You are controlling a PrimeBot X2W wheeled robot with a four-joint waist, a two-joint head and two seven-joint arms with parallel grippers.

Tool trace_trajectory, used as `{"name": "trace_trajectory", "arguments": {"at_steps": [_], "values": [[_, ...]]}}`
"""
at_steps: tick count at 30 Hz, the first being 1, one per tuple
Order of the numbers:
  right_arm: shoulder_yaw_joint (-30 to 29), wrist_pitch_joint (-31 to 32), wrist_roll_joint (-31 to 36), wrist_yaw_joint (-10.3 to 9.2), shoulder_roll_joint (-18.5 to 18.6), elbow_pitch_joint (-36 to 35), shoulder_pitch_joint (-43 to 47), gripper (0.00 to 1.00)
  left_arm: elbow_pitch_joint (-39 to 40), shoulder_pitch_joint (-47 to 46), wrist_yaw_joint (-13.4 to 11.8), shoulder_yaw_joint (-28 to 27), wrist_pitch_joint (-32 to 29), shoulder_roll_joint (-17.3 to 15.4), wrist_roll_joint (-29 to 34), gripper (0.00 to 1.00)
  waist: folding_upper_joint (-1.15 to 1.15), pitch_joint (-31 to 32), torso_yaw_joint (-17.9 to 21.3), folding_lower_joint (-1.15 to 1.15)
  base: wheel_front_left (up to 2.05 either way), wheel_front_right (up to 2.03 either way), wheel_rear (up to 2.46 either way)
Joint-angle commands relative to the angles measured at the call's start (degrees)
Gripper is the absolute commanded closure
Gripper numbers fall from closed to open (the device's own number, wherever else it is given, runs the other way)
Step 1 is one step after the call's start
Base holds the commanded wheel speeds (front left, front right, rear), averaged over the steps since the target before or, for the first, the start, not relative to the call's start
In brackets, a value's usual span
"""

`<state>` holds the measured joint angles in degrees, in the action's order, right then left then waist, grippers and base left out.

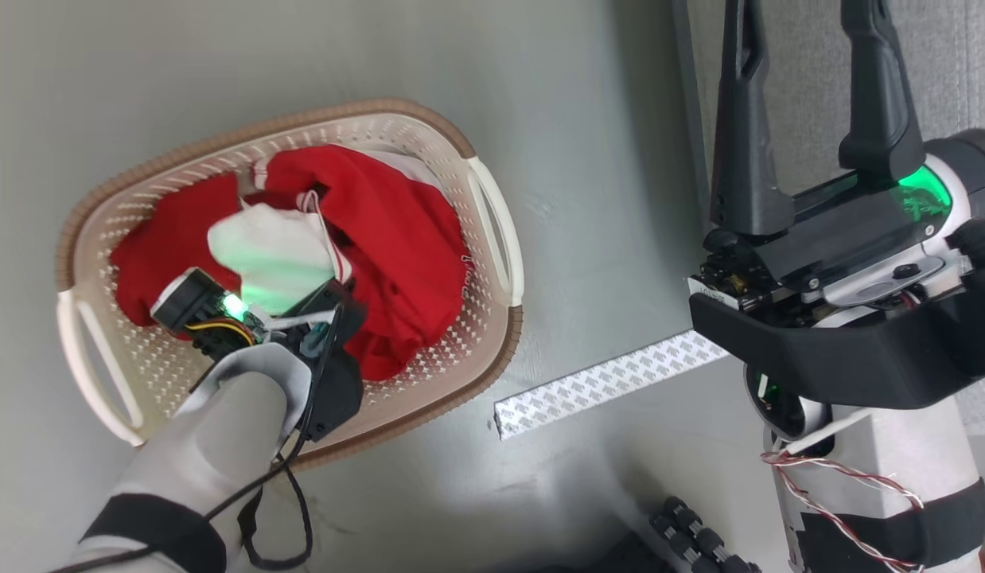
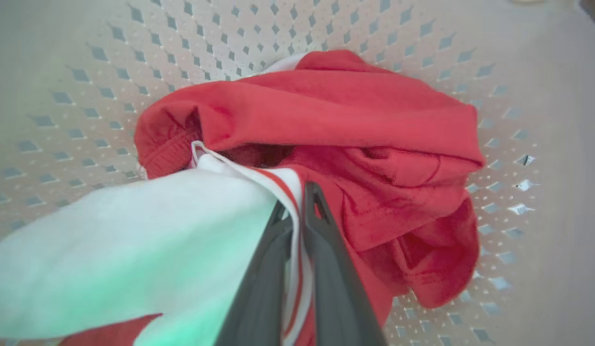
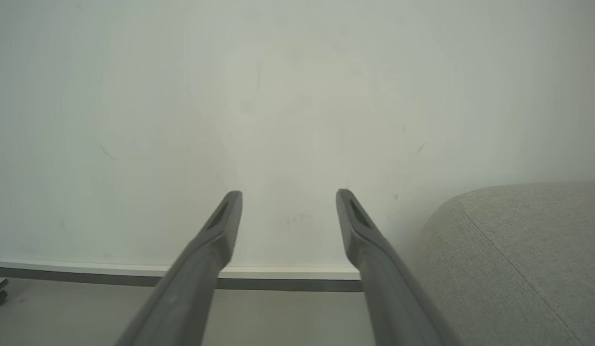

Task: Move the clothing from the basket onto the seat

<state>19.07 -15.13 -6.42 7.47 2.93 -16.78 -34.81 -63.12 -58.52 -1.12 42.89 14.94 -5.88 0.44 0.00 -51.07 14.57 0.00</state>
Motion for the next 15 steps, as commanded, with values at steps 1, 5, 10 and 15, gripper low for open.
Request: {"name": "trace_trajectory", "arguments": {"at_steps": [1, 5, 10, 15], "values": [[-0.03, -0.09, 0.42, 0.04, -0.08, 0.31, 0.33, 0.00, 0.85, 1.43, -0.26, 0.06, 0.29, -0.75, -0.21, 1.00, 0.00, 1.59, -1.15, 0.00, 0.00, 0.00, 0.00], [0.17, -0.08, 0.92, 0.04, -0.05, 1.02, 1.03, 0.00, 5.46, 4.34, -0.89, -0.24, 0.30, -1.60, -1.26, 1.00, 0.00, 4.52, -2.17, 0.00, 0.00, 0.00, 0.00], [0.58, -0.09, 0.85, 0.04, -0.05, 2.21, 2.30, 0.00, 9.52, 8.75, -2.01, -1.76, 0.31, -2.71, -3.69, 1.00, 0.00, 9.10, -3.03, 0.00, 0.00, 0.00, 0.00], [1.01, -0.09, 1.58, 0.04, -0.05, 3.80, 4.48, 0.00, 15.19, 13.96, -3.56, -3.44, 0.30, -3.97, -5.74, 1.00, 0.00, 14.26, -3.96, 0.00, 0.00, 0.00, 0.00]]}}
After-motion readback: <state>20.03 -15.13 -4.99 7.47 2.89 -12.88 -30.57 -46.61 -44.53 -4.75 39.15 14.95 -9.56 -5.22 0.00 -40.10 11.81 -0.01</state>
